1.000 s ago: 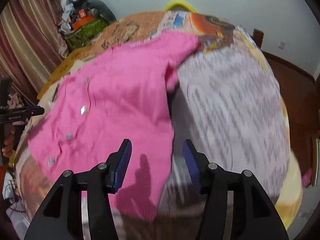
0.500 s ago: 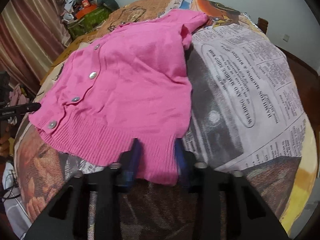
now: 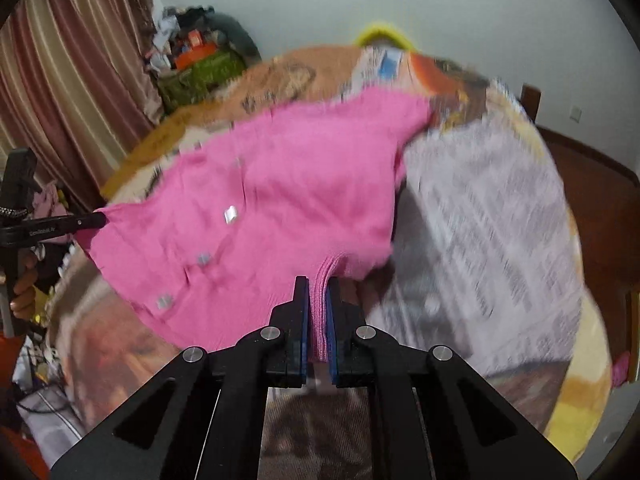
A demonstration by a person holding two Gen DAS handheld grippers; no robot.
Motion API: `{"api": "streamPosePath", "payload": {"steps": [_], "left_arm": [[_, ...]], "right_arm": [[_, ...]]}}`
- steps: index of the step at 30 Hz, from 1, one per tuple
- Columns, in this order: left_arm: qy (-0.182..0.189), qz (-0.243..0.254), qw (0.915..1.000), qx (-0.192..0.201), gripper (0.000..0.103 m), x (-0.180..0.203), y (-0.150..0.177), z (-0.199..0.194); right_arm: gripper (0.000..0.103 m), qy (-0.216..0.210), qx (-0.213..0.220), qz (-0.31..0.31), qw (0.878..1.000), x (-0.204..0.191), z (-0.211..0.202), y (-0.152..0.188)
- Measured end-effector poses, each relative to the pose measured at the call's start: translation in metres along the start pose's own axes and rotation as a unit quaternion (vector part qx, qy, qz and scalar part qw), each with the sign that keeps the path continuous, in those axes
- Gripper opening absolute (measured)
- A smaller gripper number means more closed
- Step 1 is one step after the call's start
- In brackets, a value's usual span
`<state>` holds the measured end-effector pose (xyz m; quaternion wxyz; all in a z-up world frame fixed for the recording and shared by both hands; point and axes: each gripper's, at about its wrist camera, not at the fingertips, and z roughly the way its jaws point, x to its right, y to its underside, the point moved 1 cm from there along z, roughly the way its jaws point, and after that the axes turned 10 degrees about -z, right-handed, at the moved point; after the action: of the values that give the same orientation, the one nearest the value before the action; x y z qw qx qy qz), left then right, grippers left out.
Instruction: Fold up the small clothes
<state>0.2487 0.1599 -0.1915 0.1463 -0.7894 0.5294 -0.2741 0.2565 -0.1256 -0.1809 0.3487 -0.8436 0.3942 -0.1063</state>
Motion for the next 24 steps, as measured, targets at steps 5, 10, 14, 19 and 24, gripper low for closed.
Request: {"api": "streamPosePath", "payload": {"steps": [5, 10, 14, 19, 24], "left_arm": [[0.005, 0.012, 0.9989, 0.045, 0.003, 0.016, -0.043, -0.013], [-0.001, 0.018, 0.9971, 0.073, 0.003, 0.027, -0.083, -0.01], [-0.003, 0.002, 0.9972, 0.075, 0.003, 0.026, -0.117, 0.008], [-0.023, -0.016, 0.9976, 0.063, 0.003, 0.018, -0.147, 0.048], [-0.051, -0.027, 0.9974, 0.044, 0.003, 0.006, -0.169, 0.097]], "right_arm": [[0.006, 0.008, 0.054, -0.014, 0.998, 0.004, -0.017, -0.044], [0.006, 0.021, 0.094, -0.022, 0.995, 0.01, -0.026, -0.076], [0.006, 0.034, 0.111, -0.024, 0.993, 0.023, -0.019, -0.104], [0.006, 0.047, 0.104, -0.024, 0.993, 0.043, 0.007, -0.127], [0.006, 0.058, 0.079, -0.023, 0.995, 0.06, 0.048, -0.142]]}}
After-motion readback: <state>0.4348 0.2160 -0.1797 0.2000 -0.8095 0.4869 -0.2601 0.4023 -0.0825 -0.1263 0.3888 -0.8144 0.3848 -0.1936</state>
